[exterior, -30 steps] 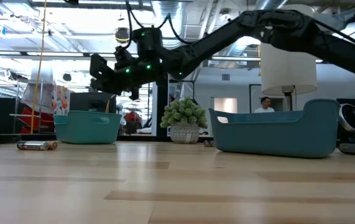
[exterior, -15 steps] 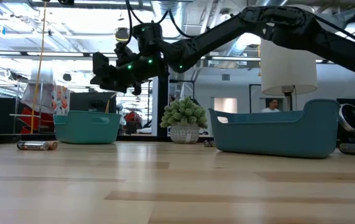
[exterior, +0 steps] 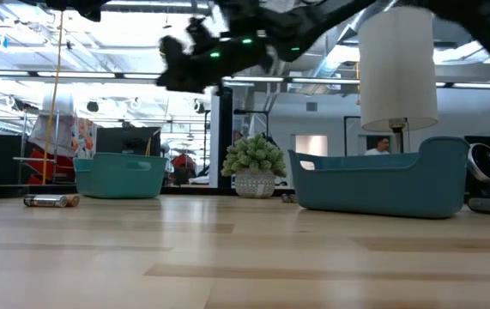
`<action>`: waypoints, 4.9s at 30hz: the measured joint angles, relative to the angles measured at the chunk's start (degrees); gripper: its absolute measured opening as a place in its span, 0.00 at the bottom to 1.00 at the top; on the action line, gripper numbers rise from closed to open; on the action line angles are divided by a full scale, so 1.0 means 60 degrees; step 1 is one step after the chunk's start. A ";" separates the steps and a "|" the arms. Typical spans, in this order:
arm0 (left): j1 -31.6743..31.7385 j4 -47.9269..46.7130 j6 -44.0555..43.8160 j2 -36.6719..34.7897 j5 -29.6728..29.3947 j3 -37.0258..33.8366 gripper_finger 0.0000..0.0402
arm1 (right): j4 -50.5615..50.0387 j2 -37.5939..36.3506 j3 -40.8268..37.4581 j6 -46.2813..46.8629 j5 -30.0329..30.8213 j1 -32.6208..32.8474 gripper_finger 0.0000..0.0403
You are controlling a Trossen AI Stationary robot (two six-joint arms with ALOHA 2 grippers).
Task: Sort batteries
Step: Put the silver battery into the blue bin
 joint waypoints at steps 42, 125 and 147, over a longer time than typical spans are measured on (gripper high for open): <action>0.2994 0.4951 -0.1768 0.9065 0.1013 0.0099 0.15 | 0.0869 -1.0576 -1.0796 -0.1126 0.6703 0.6425 0.37; 0.4022 0.1906 0.0213 1.5522 0.2802 0.6416 0.67 | 0.0367 -1.1282 -1.1357 -0.0511 0.6836 0.6586 0.37; 0.4313 -0.1570 -0.0052 1.5476 0.3605 0.7456 0.67 | 0.0459 -1.1282 -1.1357 -0.0492 0.6829 0.6586 0.37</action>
